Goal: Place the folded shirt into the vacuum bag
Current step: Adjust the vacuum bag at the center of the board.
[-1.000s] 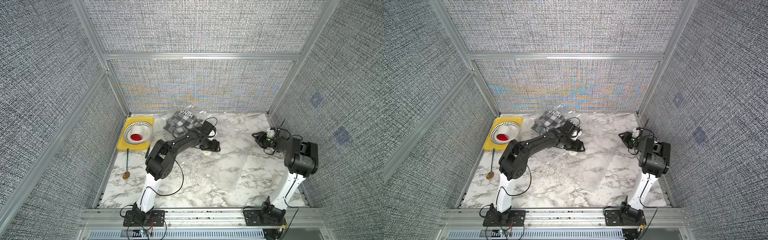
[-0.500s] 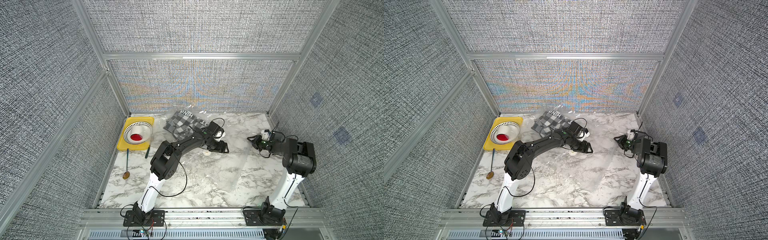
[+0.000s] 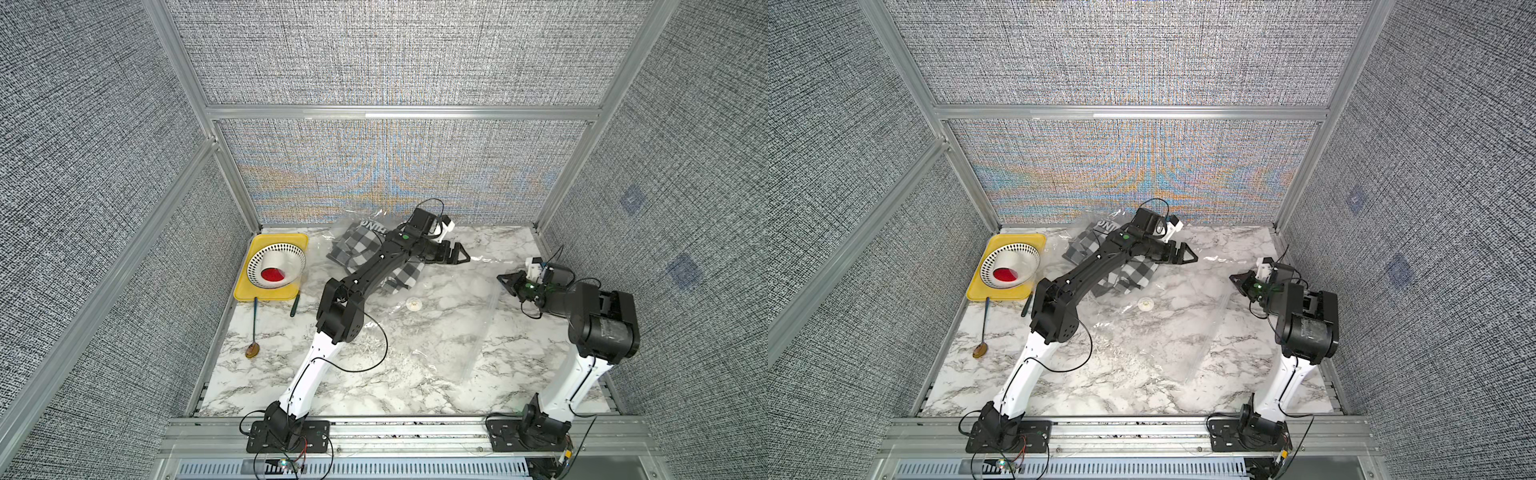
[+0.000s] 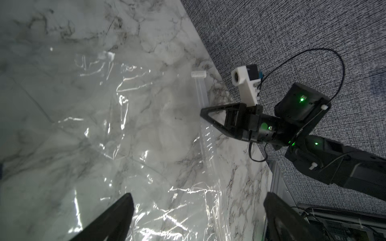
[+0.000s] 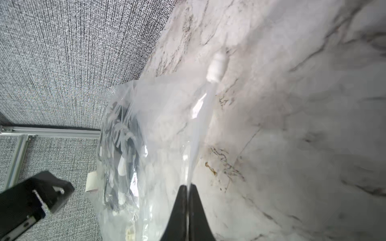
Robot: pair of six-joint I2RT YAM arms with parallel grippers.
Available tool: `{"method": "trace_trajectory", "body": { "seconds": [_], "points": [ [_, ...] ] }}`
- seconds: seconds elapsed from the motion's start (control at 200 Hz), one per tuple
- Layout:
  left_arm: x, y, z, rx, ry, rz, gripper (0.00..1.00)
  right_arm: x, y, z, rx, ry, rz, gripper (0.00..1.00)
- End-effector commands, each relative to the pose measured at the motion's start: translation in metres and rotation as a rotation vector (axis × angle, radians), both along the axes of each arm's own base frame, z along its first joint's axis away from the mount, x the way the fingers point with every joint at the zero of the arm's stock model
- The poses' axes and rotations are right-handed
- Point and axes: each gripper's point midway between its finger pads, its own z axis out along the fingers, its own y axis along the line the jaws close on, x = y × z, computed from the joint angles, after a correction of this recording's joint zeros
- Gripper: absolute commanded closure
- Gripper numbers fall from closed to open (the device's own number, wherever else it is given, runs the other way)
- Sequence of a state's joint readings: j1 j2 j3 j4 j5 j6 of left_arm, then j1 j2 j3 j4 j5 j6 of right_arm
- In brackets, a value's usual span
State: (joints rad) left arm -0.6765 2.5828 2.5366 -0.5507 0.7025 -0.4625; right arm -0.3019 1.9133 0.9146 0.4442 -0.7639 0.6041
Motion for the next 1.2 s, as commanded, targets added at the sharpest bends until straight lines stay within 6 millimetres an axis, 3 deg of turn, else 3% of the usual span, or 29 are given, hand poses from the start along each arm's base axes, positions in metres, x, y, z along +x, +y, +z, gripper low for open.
{"method": "trace_trajectory", "body": {
  "seconds": [0.0,0.115,0.3,0.325,0.43,0.636,0.911,1.076,1.196],
  "points": [
    [0.018,0.004,0.01,-0.081,0.016,-0.001,0.0,0.004,0.013,0.028,-0.1,-0.122,0.075,1.0],
    [0.04,0.008,0.023,-0.158,0.041,0.04,0.0,-0.001,0.03,0.056,-0.248,-0.2,0.097,1.0],
    [0.035,-0.003,0.046,-0.276,0.203,0.066,0.0,-0.021,0.068,0.087,-0.505,-0.307,0.115,1.0],
    [0.034,-0.003,0.047,-0.275,0.228,0.078,0.0,-0.03,0.073,0.08,-0.53,-0.297,0.123,1.0],
    [0.028,-0.001,0.045,-0.253,0.27,0.108,0.0,-0.047,0.093,0.087,-0.661,-0.341,0.128,1.0],
    [0.027,0.015,0.029,-0.15,0.316,0.208,0.0,-0.065,0.11,0.096,-0.879,-0.391,0.082,1.0],
    [0.031,0.0,0.009,-0.221,0.519,0.206,0.0,-0.08,0.126,0.102,-0.998,-0.441,0.064,1.0],
    [0.029,-0.008,0.02,-0.263,0.577,0.206,0.0,-0.088,0.135,0.103,-1.029,-0.474,0.078,1.0],
    [0.023,-0.012,0.015,-0.243,0.617,0.215,0.0,-0.09,0.145,0.107,-1.069,-0.495,0.09,1.0]
  ]
}}
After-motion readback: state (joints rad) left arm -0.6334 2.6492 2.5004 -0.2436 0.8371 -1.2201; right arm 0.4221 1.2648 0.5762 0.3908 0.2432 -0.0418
